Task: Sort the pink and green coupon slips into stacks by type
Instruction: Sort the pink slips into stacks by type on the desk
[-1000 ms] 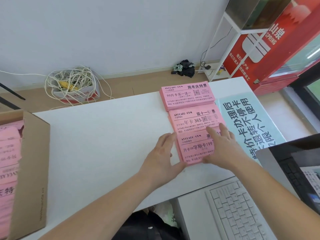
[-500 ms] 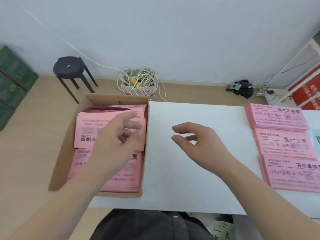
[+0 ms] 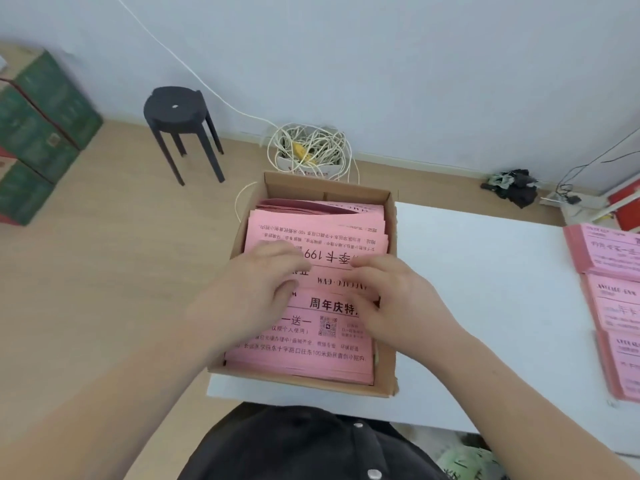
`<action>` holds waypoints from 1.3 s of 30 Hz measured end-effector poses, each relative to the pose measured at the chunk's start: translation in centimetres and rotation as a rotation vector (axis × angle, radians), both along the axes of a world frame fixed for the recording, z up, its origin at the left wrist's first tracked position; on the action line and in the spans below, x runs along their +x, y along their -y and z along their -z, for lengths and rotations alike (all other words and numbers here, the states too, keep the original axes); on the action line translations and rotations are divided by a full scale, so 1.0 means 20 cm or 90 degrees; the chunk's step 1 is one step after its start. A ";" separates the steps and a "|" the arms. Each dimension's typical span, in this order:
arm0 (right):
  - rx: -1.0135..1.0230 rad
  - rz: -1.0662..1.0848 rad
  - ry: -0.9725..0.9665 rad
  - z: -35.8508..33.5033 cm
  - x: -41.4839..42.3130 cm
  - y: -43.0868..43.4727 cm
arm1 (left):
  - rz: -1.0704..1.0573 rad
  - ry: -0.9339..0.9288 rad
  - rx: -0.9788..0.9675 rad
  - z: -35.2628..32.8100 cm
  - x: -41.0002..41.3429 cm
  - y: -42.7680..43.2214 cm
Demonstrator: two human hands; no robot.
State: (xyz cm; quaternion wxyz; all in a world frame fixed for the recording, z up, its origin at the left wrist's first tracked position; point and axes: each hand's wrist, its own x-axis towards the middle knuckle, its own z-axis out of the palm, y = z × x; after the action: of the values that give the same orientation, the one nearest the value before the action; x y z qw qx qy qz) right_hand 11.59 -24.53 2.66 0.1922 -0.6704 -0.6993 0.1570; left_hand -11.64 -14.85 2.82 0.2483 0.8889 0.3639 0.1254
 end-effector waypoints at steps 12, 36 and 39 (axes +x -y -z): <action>-0.027 0.125 -0.042 -0.02 0.07 -0.20 | 0.000 -0.092 0.036 -0.05 0.01 -0.26; -0.189 0.108 -0.245 -0.22 0.03 -0.15 | 0.053 -0.015 0.064 -0.12 -0.06 -0.20; -0.236 0.066 -0.212 -0.25 0.04 -0.16 | 0.071 -0.041 0.047 -0.14 -0.06 -0.18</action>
State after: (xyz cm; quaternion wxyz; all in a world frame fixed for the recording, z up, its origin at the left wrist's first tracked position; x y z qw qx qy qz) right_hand 12.36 -21.37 7.56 0.1863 -0.6940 -0.5817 0.3812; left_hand -12.75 -11.22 5.65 0.2100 0.9199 0.3169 0.0961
